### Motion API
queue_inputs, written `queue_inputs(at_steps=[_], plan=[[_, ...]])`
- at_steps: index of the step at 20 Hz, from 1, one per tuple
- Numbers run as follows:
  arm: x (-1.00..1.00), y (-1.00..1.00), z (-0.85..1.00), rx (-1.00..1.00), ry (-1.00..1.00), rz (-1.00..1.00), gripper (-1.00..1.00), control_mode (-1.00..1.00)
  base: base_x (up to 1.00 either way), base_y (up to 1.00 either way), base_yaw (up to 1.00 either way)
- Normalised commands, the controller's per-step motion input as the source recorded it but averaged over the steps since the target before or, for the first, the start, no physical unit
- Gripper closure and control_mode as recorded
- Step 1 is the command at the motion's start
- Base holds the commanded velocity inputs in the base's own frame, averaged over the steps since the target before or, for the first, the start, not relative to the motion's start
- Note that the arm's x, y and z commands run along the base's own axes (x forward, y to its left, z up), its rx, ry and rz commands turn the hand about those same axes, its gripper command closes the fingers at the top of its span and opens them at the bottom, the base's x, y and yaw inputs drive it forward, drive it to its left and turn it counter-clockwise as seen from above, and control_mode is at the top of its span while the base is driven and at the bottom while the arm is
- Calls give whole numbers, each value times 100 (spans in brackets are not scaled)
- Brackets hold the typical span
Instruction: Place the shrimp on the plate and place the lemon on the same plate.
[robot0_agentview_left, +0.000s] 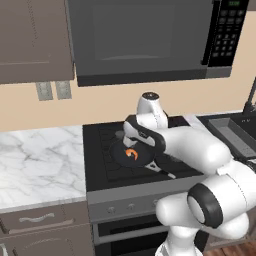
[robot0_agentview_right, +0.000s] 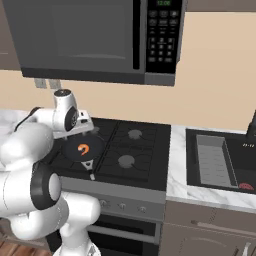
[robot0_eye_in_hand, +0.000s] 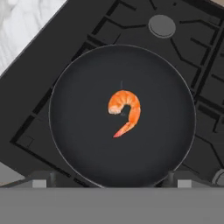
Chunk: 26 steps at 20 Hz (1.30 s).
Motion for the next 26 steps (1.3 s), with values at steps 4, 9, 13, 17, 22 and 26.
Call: queue_inputs(at_steps=[4, 9, 13, 17, 22, 26], plan=[[36, 4, -33, -1, 0, 0, -100, -100, 0, 0, 0], [29, 2, -29, 0, 0, 0, -100, -100, 0, 0, 0], [28, 4, -27, 0, 0, 0, -100, -100, 0, 0, 0], [22, 8, -23, 0, 0, 0, -100, -100, 0, 0, 0], [2, 11, -18, 0, 0, 0, -100, -100, 0, 0, 0], [0, 13, -14, 0, 0, 0, -100, -100, 0, 0, 0]])
